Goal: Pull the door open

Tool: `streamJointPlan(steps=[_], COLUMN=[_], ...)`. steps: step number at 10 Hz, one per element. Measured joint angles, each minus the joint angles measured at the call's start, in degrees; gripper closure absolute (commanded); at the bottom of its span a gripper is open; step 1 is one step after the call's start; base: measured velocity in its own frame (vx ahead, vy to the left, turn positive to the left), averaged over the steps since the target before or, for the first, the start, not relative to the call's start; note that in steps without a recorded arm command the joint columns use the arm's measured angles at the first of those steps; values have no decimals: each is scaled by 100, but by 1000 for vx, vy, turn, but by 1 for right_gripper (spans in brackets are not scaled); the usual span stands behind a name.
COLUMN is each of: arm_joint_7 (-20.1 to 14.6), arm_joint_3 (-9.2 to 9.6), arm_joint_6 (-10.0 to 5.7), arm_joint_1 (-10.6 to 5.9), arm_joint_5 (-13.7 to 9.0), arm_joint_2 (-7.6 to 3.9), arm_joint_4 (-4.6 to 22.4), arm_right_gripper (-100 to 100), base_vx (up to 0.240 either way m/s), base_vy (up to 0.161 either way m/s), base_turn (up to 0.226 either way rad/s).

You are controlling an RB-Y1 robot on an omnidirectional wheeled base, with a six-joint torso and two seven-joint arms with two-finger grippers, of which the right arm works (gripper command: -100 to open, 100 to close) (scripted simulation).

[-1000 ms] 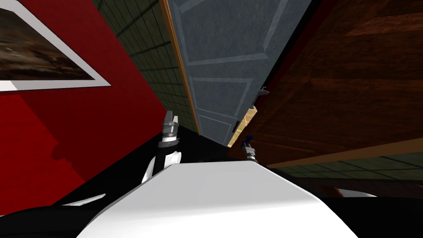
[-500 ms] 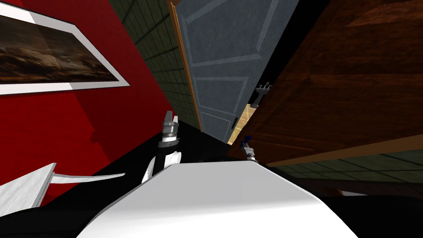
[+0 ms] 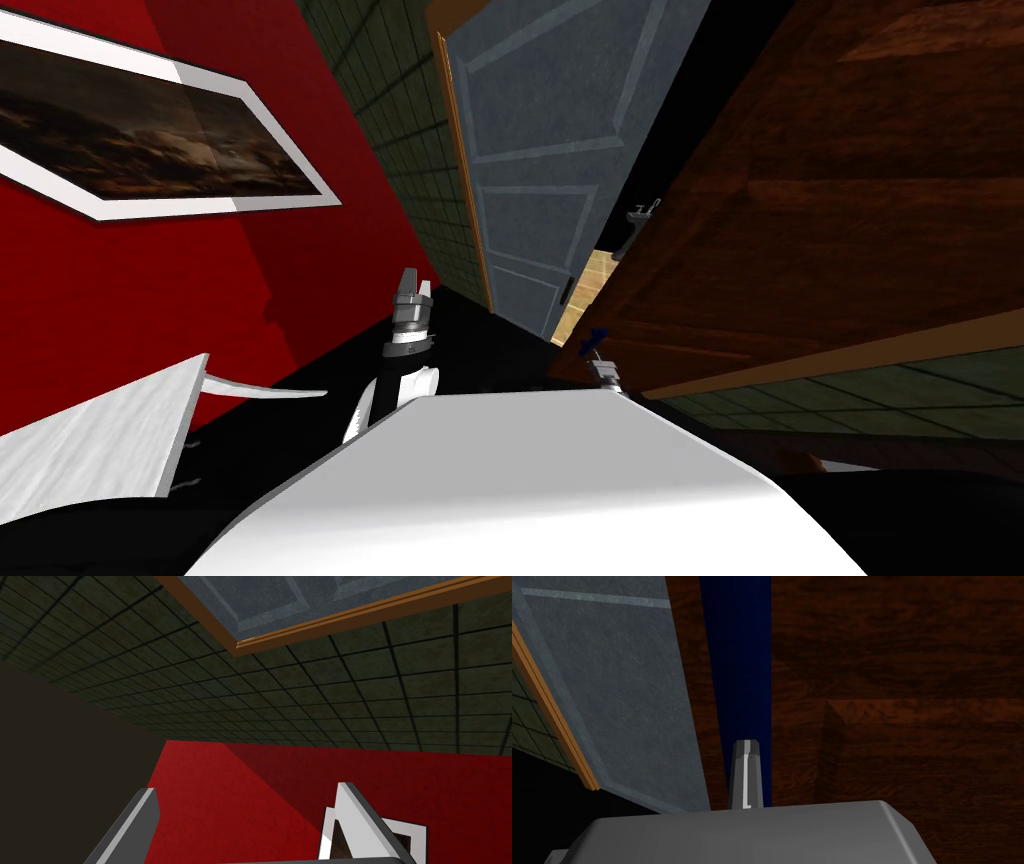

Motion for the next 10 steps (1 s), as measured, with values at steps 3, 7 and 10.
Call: streamJointPlan(steps=[3,7,10], arm_joint_7=[-15,-3,70], arm_joint_3=[-31,-80,-143], arm_joint_6=[-92,-100,-26], arm_joint_1=[123,58,-76], arm_joint_5=[-40,-64,-77], arm_joint_2=[-17,35,120], arm_joint_4=[-35,40,95], arm_right_gripper=[-100,-100,-100], base_vx=[-161,98,159], base_vy=[96,-15,-41], base_turn=[-101,24,33])
